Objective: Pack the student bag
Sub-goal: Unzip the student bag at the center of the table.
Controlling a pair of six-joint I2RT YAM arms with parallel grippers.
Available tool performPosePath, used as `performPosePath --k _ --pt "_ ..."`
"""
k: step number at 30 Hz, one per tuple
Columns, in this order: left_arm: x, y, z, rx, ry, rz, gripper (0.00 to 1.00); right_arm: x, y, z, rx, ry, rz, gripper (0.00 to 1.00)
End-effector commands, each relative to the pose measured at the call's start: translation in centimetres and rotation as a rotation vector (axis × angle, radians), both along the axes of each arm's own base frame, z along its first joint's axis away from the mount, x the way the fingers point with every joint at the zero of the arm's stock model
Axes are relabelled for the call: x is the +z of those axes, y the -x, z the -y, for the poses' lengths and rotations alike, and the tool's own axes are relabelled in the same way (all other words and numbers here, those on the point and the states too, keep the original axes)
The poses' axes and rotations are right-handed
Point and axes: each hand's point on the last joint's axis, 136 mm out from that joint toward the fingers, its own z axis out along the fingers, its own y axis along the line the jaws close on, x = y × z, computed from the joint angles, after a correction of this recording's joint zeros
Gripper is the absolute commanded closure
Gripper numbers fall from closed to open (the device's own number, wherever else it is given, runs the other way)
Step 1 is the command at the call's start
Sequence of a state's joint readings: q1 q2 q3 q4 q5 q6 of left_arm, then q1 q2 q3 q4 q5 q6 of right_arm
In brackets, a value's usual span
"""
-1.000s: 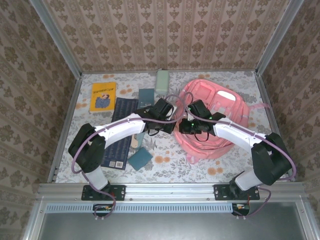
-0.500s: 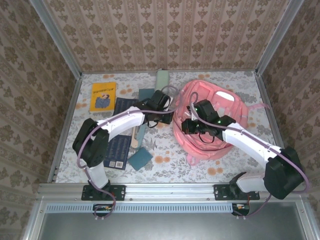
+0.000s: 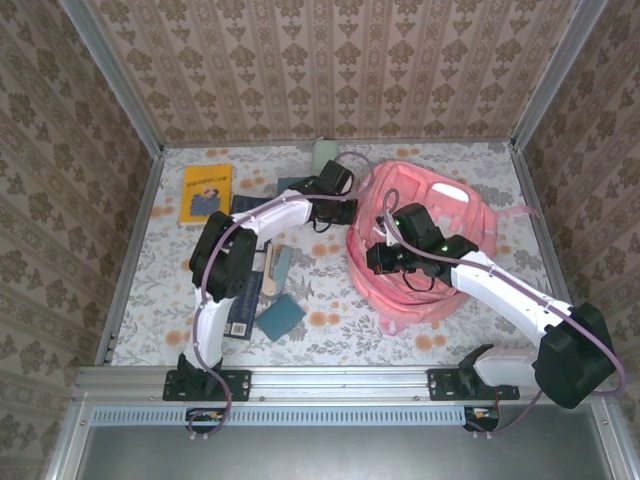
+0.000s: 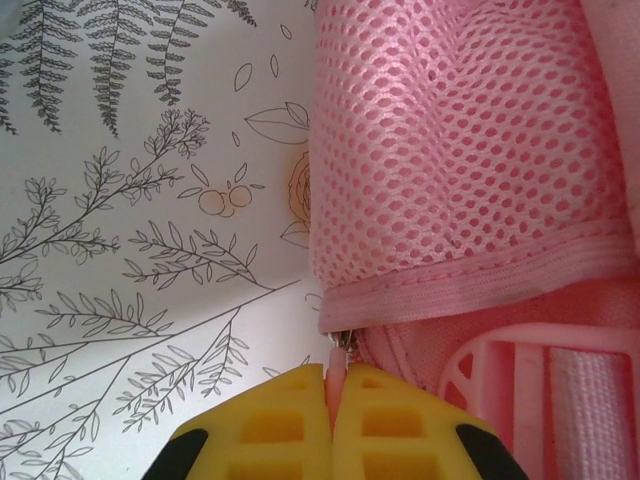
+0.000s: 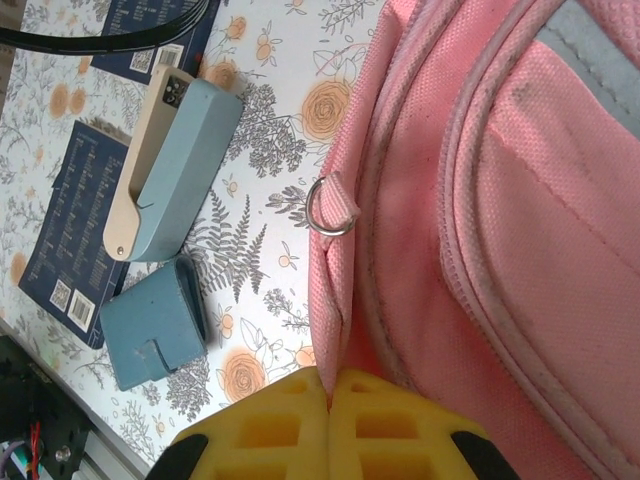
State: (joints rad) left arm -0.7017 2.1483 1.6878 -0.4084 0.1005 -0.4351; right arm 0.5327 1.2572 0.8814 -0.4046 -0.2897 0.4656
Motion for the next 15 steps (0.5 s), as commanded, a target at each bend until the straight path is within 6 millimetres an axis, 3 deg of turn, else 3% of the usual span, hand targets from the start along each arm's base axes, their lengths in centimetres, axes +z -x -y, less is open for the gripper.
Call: performPosePath --k 1,9,15 --pt "-0.2 -5.0 -4.3 0.232 -0.074 0.088 1.0 0.5 3.0 -0.7 0.093 -0.038 -0.057 1.0" --pt "-0.5 -5.8 -10.3 0.505 -0.139 0.093 1.0 1.3 3.3 -1.7 0.137 -0.062 -0.057 1.0" --pt "1.0 -3.8 -14.4 0.638 -0.167 0.136 1.0 1.5 3.4 -1.9 0.171 -0.039 -0.06 1.0"
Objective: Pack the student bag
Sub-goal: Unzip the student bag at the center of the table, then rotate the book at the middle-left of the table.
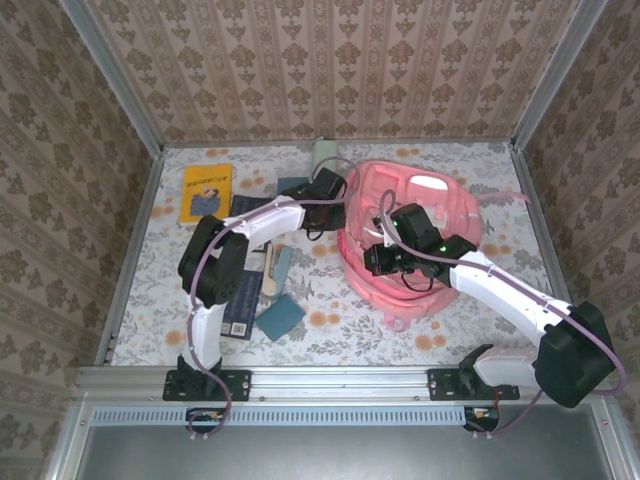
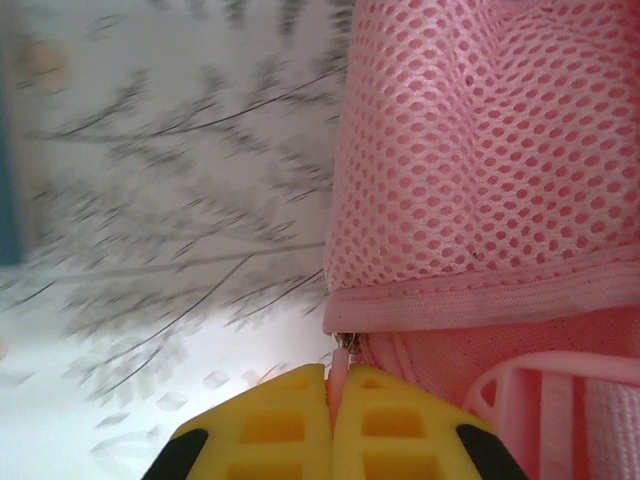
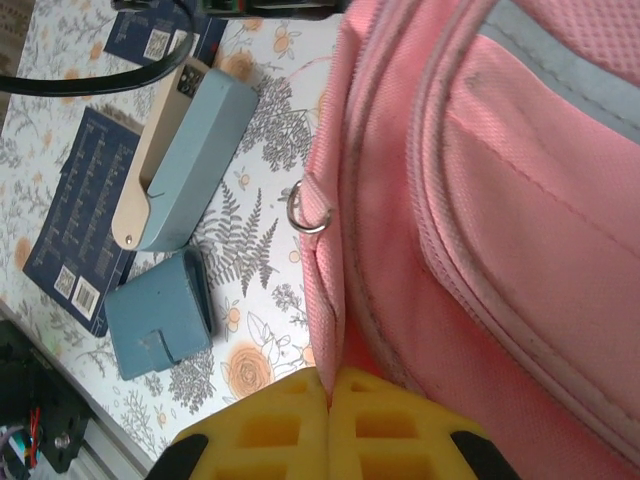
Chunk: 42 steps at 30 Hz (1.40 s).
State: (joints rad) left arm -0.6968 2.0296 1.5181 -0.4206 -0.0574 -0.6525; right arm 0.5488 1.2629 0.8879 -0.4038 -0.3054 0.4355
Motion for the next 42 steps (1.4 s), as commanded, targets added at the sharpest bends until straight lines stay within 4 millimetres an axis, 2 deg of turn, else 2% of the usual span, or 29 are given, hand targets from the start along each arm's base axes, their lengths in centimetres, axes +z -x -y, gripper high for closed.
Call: performPosePath --k 1,8,11,14,15,17,18,19,21,23,24,29,33,35,37,42 --pt "1.6 -4.7 -9.5 0.36 -0.143 0.168 1.0 1.3 3.2 -1.0 0.134 -0.024 -0.081 1.0" --pt "1.0 -5.0 -7.8 0.289 -0.1 0.147 1.0 1.6 3.4 -0.8 0.148 -0.003 -0.077 1.0" --pt "2.1 -4.4 -7.0 0.244 -0.081 0.166 1.0 1.7 2.8 -0.9 0.143 0.01 -0.065 1.0" --pt "3.8 -3.2 -6.8 0.214 -0.063 0.189 0.76 1.7 2.0 -1.5 0.142 -0.001 -0.066 1.0" --pt "4.5 -2.6 -6.9 0.206 -0.053 0.193 0.62 1.5 1.9 -1.7 0.146 -0.004 -0.072 1.0" --pt "5.6 -1.6 -7.2 0.195 -0.034 0.199 0.44 1.1 1.5 -1.8 0.14 0.006 -0.077 1.0" --pt "6.3 -1.0 -7.5 0.19 -0.026 0.205 0.36 0.9 1.4 -1.8 0.136 0.012 -0.079 0.93" --pt "6.9 -0.4 -7.9 0.185 -0.02 0.205 0.32 0.7 1.2 -1.8 0.129 0.02 -0.081 0.83" --pt "7.6 0.9 -8.3 0.169 -0.014 0.198 0.28 0.5 0.9 -1.7 0.111 0.027 -0.082 0.79" --pt "8.4 2.2 -9.0 0.156 -0.02 0.195 0.28 0.2 0.7 -1.2 0.077 0.04 -0.08 0.64" --pt "8.3 2.9 -9.5 0.152 -0.036 0.188 0.27 0.1 0.6 -0.9 0.053 0.047 -0.084 0.61" --pt "8.4 6.3 -12.1 0.142 -0.07 0.168 0.22 0.1 0.0 0.3 -0.055 0.044 -0.046 0.55" --pt "8.0 8.4 -14.1 0.141 -0.114 0.15 0.1 -1.2 0.2 3.1 -0.177 0.119 -0.028 0.46" --pt "8.1 9.2 -14.6 0.124 -0.12 0.146 0.08 -1.6 0.5 4.4 -0.228 0.145 -0.019 0.42" --pt "7.9 10.0 -16.2 0.163 -0.165 0.137 0.01 -1.4 0.9 4.9 -0.248 0.13 -0.007 0.41" --pt "6.3 11.8 -21.3 0.286 -0.179 0.062 0.0 -0.6 1.1 4.4 -0.253 0.063 0.021 0.41"
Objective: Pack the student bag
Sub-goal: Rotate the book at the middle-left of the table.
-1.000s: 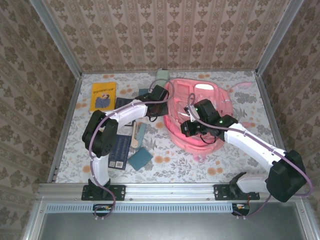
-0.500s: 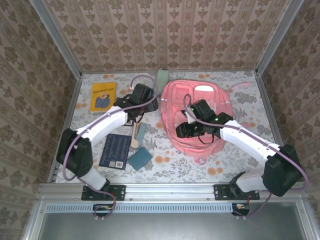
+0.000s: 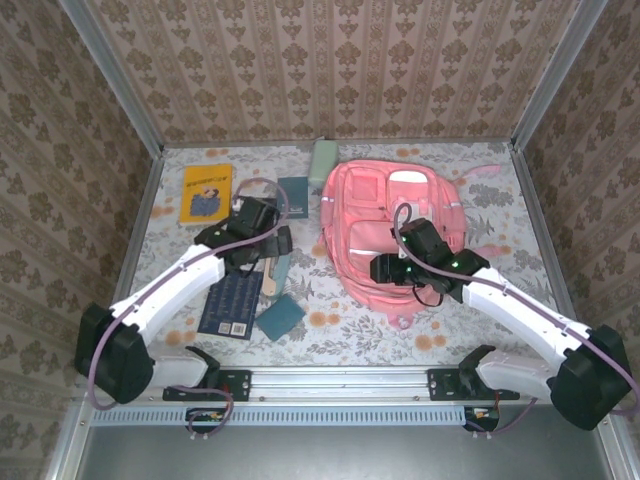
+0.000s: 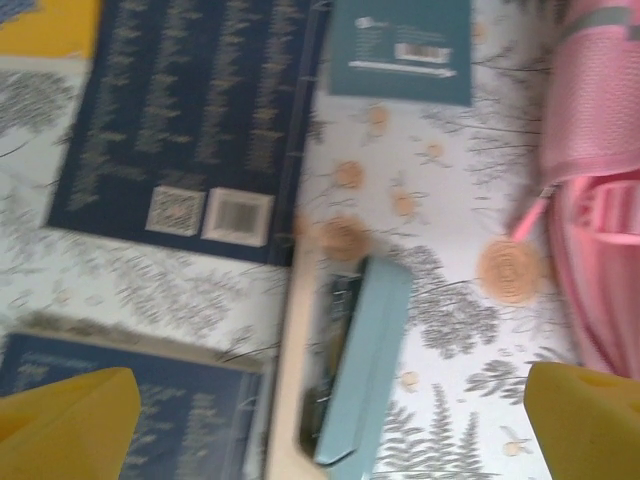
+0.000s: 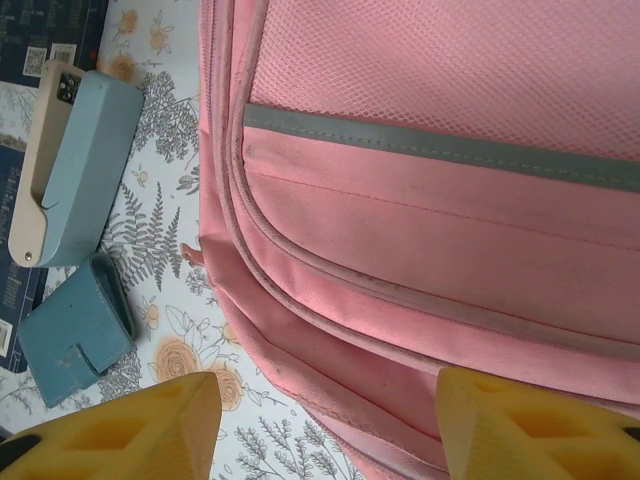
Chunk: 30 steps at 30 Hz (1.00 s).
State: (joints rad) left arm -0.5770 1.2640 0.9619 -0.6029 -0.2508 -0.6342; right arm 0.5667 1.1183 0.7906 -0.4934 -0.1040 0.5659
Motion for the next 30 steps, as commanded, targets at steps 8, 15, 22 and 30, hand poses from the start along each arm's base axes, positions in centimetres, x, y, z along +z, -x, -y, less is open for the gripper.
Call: performPosePath --k 8,15,22,30 --pt "-5.3 5.3 -11.1 0.376 0.166 -0.183 0.01 2.2 -1.1 -7.0 0.101 -0.093 0.053 0.42" --pt "-7.7 7.4 -12.9 0.495 0.226 -0.248 0.02 1.2 0.8 -16.7 0.284 -0.105 0.014 0.51" --pt "-11.2 7.9 -13.5 0.586 0.341 -0.36 0.05 -0.7 3.0 -24.9 0.485 -0.085 -0.014 0.63" --pt "-12.8 8.5 -12.2 0.58 0.433 -0.391 0.08 -5.2 3.9 -30.2 0.584 -0.057 -0.099 0.64"
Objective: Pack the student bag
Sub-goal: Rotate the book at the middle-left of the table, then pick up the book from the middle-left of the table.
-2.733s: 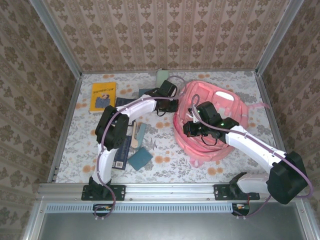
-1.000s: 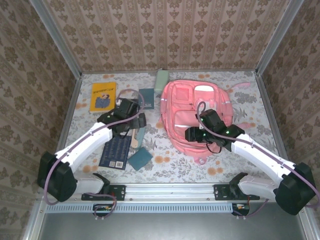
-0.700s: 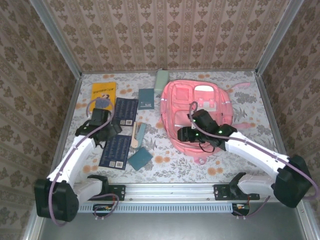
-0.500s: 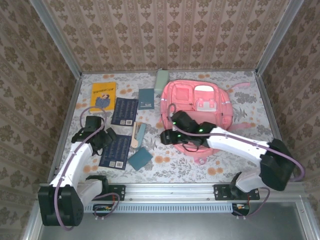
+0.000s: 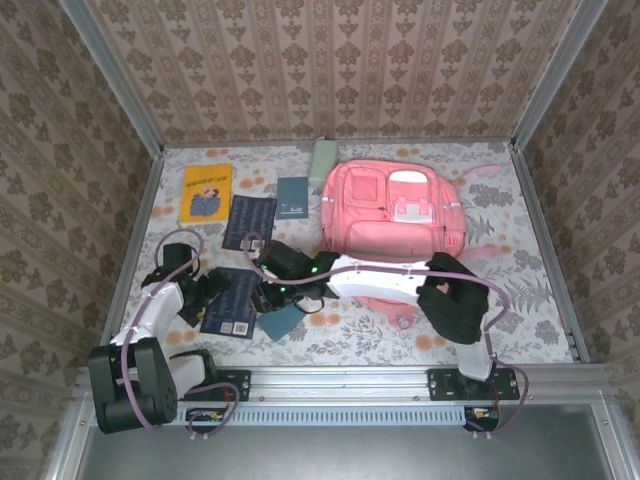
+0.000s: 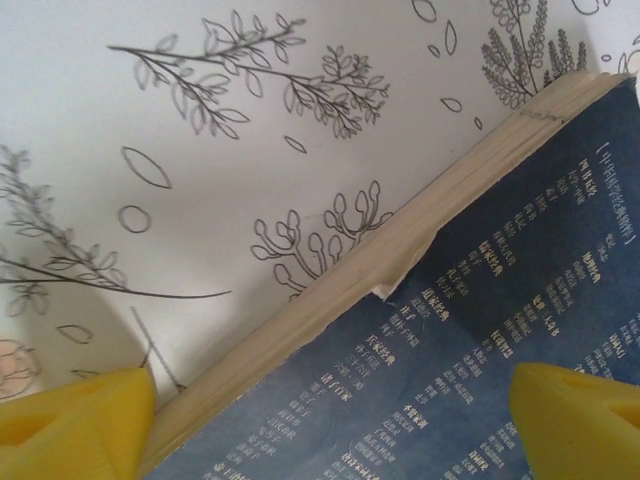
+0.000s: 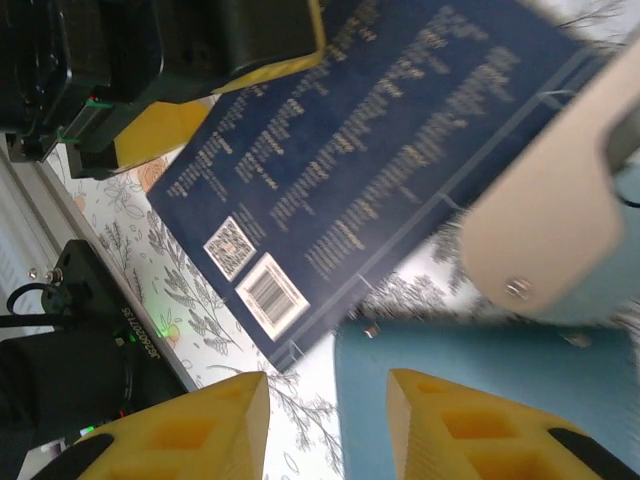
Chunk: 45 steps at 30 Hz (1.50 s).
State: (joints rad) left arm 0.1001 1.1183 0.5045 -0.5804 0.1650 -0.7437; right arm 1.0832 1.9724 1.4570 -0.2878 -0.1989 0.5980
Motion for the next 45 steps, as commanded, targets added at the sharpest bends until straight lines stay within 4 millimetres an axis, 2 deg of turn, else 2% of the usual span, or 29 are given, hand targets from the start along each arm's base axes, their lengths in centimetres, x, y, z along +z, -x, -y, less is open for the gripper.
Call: performPosePath --k 1,3,5,9,13,16,19,23,28,33,36,39,41,45 --pt "-0.7 0.1 1.8 0.01 0.115 0.022 0.08 -2.2 0.0 -0.8 0.022 0.035 -0.036 0.65" --pt "-1.1 0.1 2.8 0.002 0.172 0.041 0.1 -3.0 -0.7 -0.9 0.003 0.041 -0.041 0.64" --pt "-1.1 0.2 3.7 -0.015 0.2 0.049 0.11 -3.8 -1.7 -0.1 -0.043 0.074 -0.031 0.64" --pt "-0.7 0.6 5.6 -0.052 0.211 0.065 0.11 -5.5 -4.6 3.8 -0.19 0.161 -0.018 0.65" --pt "-0.5 1.1 7.5 -0.047 0.227 0.087 0.11 -5.7 -7.1 8.5 -0.317 0.213 0.015 0.65" --pt "-0.2 1.2 9.2 -0.067 0.217 0.114 0.11 -6.0 -8.1 11.3 -0.364 0.232 0.013 0.65" --pt "0.2 1.1 11.0 -0.099 0.212 0.129 0.11 -5.5 -8.9 13.1 -0.388 0.242 0.024 0.64" --pt "1.2 1.2 12.2 -0.157 0.156 0.114 0.11 -3.2 -8.7 13.1 -0.366 0.2 0.058 0.63" --pt "2.3 1.6 10.4 -0.169 0.055 0.117 0.09 -0.4 -7.2 10.7 -0.286 0.114 0.082 0.61" --pt "2.9 1.6 8.5 -0.131 0.037 0.137 0.09 0.7 -5.6 7.2 -0.207 0.081 0.102 0.62" --pt "3.1 1.9 7.5 -0.121 0.028 0.133 0.08 -0.2 -5.1 5.1 -0.172 0.081 0.077 0.63" --pt "3.3 2.0 6.9 -0.115 0.033 0.138 0.08 -1.5 -5.4 3.7 -0.161 0.102 0.061 0.63" --pt "3.4 2.0 7.0 -0.121 0.04 0.149 0.08 -2.5 -5.9 3.5 -0.171 0.134 0.06 0.63" --pt "3.5 2.0 7.1 -0.131 0.044 0.151 0.08 -4.7 -7.8 5.0 -0.237 0.226 0.067 0.62"
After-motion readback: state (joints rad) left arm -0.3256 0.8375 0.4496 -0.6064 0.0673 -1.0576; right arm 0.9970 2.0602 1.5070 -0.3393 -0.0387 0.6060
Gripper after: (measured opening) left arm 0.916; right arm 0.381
